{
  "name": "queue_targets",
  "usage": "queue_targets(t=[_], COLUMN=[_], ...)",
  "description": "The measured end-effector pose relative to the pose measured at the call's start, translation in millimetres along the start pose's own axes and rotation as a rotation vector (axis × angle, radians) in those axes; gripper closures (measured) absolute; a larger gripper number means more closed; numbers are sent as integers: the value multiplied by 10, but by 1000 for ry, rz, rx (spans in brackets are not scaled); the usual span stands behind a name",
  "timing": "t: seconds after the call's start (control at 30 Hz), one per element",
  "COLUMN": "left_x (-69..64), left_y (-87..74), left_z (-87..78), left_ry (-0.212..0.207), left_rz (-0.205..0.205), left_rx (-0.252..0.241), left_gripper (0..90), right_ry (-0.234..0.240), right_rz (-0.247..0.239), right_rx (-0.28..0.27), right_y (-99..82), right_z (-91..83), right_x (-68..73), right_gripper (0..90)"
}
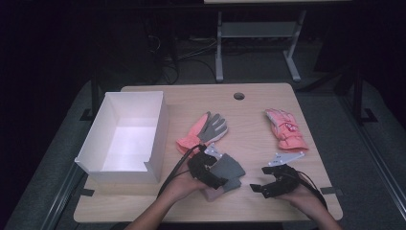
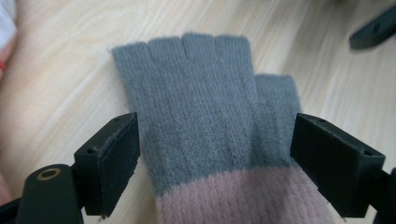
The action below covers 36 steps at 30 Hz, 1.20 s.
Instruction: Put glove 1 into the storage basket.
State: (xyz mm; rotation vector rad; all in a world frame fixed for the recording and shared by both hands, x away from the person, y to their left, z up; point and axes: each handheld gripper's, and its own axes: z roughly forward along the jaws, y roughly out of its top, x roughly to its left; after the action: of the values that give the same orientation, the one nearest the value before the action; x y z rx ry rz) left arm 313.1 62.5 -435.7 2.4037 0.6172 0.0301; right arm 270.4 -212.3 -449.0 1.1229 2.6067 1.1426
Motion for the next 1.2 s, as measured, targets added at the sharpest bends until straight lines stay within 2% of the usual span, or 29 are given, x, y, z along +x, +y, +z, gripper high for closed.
queue_targets(t=[0.17,0.2,0.27,0.57,0.6,0.7,0.77,0.8,0.87,0.9,0.97,1.07,1.2], left_x=[-16,-8,-12,8,16,11,8,-1,-9,-10,-7,11,11], left_y=[-23,-27,-39,-61,-59,-57,-48,-42,-34,-32,-30,-20,-7], left_z=[134,148,177,209,204,205,194,190,182,178,174,161,158], left_ry=[21,22,26,9,8,1,-8,-19,-34,-41,-54,-94,-112], left_rz=[1,14,2,-11,-3,-12,-3,-4,-3,-1,-4,-6,-5], left_rx=[25,43,43,62,72,72,83,85,88,90,90,102,107], left_gripper=[135,134,129,139,145,175,220,275,307,373,394,499,588], right_ry=[-32,-37,-47,-60,-62,-68,-70,-70,-71,-72,-74,-76,-77], right_rz=[25,19,23,8,7,6,8,5,5,3,2,1,1], right_rx=[-18,-21,-14,-16,-18,-23,-27,-30,-29,-28,-28,-28,-28], right_y=[-7,-12,-14,-10,-11,-14,-13,-9,-8,-5,-5,-8,-13], right_z=[-29,-26,-21,-3,-4,-7,-10,-13,-13,-9,-7,-4,-1], right_x=[-70,-82,-84,-60,-62,-66,-63,-58,-55,-52,-52,-48,-53], right_gripper=[137,137,136,132,132,133,133,133,132,132,133,132,133])
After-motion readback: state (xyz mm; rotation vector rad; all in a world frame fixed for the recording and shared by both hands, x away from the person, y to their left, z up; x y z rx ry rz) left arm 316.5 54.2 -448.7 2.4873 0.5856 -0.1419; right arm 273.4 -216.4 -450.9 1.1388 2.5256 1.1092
